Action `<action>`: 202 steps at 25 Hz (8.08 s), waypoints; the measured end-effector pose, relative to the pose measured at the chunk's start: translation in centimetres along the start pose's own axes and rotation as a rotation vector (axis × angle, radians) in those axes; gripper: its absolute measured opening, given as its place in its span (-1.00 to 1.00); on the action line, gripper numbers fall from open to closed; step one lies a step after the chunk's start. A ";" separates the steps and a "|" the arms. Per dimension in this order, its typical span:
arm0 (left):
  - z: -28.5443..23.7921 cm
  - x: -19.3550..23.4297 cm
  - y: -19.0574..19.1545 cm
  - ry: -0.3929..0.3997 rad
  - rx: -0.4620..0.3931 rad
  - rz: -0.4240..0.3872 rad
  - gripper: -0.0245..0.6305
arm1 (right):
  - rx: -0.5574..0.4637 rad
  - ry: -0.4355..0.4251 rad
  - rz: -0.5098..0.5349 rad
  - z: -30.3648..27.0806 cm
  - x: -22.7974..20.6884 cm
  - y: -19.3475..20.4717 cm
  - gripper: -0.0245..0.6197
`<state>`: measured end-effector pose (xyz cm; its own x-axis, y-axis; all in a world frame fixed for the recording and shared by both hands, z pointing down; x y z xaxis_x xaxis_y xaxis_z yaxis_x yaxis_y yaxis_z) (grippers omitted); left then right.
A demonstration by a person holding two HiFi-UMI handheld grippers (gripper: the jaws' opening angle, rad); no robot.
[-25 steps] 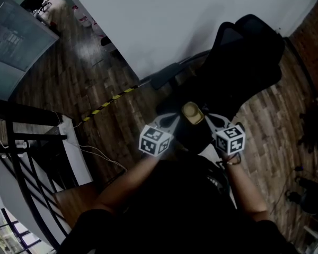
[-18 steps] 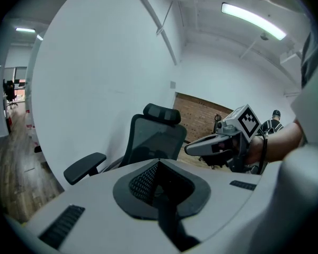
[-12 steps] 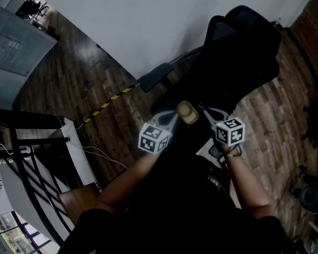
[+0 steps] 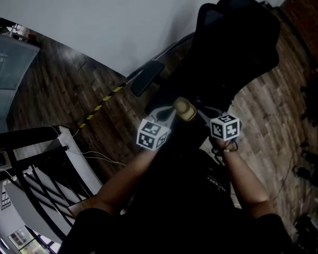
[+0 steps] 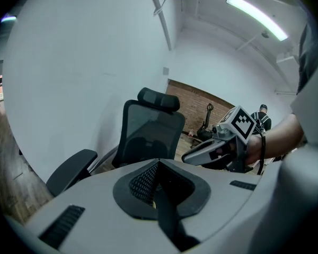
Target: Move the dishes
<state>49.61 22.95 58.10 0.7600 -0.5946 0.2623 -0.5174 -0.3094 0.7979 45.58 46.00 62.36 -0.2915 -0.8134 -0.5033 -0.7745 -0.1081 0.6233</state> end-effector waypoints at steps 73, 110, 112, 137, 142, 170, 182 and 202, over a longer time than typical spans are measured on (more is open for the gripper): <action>-15.9 12.8 11.5 0.263 0.384 -0.024 -0.95 | 0.371 0.167 -0.612 -23.4 -17.5 17.6 -0.87; -1.4 -4.1 4.5 -0.015 0.074 0.048 -0.95 | 0.235 0.028 -0.372 0.3 -9.0 6.7 -0.87; -0.5 -4.7 5.2 -0.047 0.062 0.059 -0.95 | 0.245 0.002 -0.349 0.1 -8.5 6.4 -0.87; 25.0 -8.1 18.6 -0.453 -0.113 0.385 -0.95 | 0.560 -0.196 0.064 -8.0 15.8 9.2 -0.87; 30.5 -9.1 22.6 -0.494 -0.140 0.426 -0.95 | 0.579 -0.216 0.112 -8.7 21.9 11.3 -0.87; 53.2 -14.1 38.0 -1.061 -0.342 0.839 -0.96 | 0.987 -0.585 0.609 -21.8 54.9 21.8 -0.88; 56.5 -19.0 41.5 -1.432 -0.465 1.103 -0.96 | 1.227 -0.790 0.911 -25.6 66.5 26.9 -0.88; 59.3 -35.9 48.6 -1.719 -0.534 1.261 -0.96 | 1.409 -1.004 1.168 -14.8 75.8 45.4 -0.88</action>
<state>-26.12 -14.70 55.27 -0.9330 -0.2502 0.2585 0.0347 0.6526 0.7569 -3.35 -29.06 61.37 -0.6067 0.4094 -0.6814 0.2942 0.9120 0.2859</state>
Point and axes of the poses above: the fingertips, and each gripper's own axes: z backward along the fingers, x to its left, y out of its underside, the point moved 10 cm from there along z, backward along the fingers, and after that the axes turned 2 degrees about -x, right-handed, at the moved point
